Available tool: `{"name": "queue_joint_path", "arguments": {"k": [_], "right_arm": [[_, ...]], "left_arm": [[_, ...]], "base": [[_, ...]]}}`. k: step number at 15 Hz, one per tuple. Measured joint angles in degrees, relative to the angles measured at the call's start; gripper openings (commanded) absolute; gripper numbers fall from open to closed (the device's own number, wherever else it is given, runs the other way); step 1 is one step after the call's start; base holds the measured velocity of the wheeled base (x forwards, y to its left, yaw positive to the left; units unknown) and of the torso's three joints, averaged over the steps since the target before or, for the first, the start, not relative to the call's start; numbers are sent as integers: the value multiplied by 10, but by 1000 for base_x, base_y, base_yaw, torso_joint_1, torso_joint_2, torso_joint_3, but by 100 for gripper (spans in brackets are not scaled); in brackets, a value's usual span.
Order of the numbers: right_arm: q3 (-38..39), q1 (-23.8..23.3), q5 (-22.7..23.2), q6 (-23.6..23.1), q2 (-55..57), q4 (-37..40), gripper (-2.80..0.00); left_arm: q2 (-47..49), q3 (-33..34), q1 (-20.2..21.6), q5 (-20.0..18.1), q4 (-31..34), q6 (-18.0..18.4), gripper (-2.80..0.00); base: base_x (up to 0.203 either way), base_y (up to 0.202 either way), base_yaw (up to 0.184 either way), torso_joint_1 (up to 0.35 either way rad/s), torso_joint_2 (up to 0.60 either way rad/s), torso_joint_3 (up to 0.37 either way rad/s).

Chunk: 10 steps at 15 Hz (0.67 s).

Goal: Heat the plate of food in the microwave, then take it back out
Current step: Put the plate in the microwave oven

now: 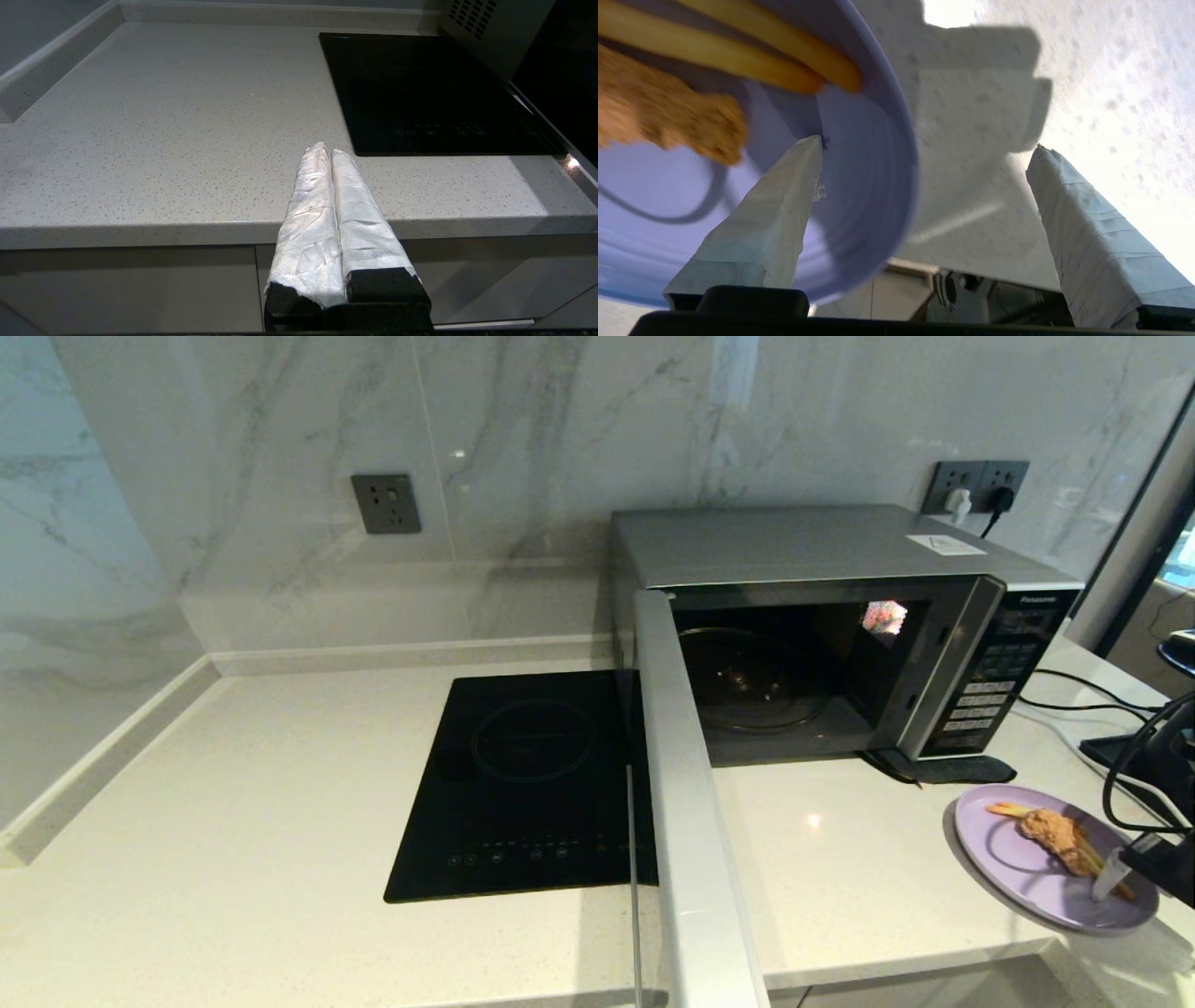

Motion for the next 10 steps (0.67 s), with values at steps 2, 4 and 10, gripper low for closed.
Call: {"name": "queue_joint_path", "arguments": {"k": [2,4,10], "right_arm": [[0,0,2,0,3,-9,0],[-1,0,3,0,6,-36,0],[-1,0,7,-3,12,-48,-280]], "left_arm": [[0,0,0,0,0,0,-280],[0,0,0,0,0,0,-280],[0,0,0,0,0,0,-280]], "base": [[0,0,0,0,0,0],[0,0,0,0,0,0],[0,0,0,0,0,0]]}}
